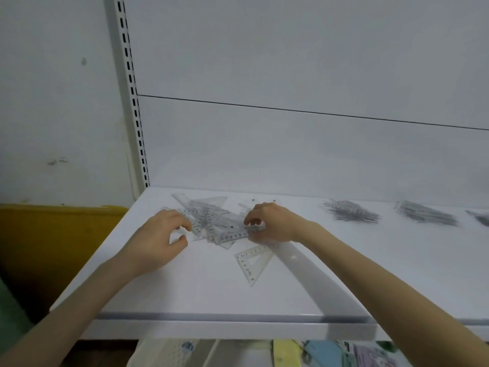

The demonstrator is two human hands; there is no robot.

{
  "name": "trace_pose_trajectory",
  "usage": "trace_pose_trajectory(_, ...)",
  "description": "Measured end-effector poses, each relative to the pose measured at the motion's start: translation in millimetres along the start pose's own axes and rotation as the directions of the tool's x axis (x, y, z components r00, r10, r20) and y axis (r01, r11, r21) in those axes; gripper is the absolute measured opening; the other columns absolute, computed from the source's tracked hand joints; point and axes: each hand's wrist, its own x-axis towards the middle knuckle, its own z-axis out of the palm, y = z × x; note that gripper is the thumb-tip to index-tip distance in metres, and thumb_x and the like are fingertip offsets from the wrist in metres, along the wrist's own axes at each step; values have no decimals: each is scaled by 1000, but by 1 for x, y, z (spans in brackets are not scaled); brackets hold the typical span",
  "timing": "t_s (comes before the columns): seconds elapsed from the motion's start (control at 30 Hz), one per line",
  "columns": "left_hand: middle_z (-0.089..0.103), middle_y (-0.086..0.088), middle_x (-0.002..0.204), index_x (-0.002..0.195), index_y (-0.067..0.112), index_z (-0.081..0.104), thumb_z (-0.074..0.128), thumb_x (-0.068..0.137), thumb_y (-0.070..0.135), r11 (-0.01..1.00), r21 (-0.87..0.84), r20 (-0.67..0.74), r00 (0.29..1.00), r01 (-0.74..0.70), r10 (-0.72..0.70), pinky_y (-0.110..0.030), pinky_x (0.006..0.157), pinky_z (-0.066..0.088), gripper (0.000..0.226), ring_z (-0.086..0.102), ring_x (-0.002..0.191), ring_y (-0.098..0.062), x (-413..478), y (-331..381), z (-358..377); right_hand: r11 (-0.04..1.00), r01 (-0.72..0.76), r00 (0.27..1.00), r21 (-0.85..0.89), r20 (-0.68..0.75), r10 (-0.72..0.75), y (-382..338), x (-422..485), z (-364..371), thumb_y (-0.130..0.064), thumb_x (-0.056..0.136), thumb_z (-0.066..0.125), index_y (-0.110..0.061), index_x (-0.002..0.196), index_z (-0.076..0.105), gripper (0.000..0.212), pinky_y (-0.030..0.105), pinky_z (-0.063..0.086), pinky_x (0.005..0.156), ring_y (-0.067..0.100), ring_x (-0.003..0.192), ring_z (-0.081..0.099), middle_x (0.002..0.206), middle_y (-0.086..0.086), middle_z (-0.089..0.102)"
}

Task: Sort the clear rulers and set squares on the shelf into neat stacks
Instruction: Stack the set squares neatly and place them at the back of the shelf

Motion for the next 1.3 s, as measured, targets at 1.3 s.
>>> trace_pose_trajectory(1.3,66,-21,79,107,15,64,32,100,33,299,-867,375,917,399,-136,-30,56,32,38,46,51,-20,45,136,45,822,124,936,556,-341,89,28,-126,-25,-21,102,45,-27,112,66,24,37,54,62,21,60,60,77,5,67)
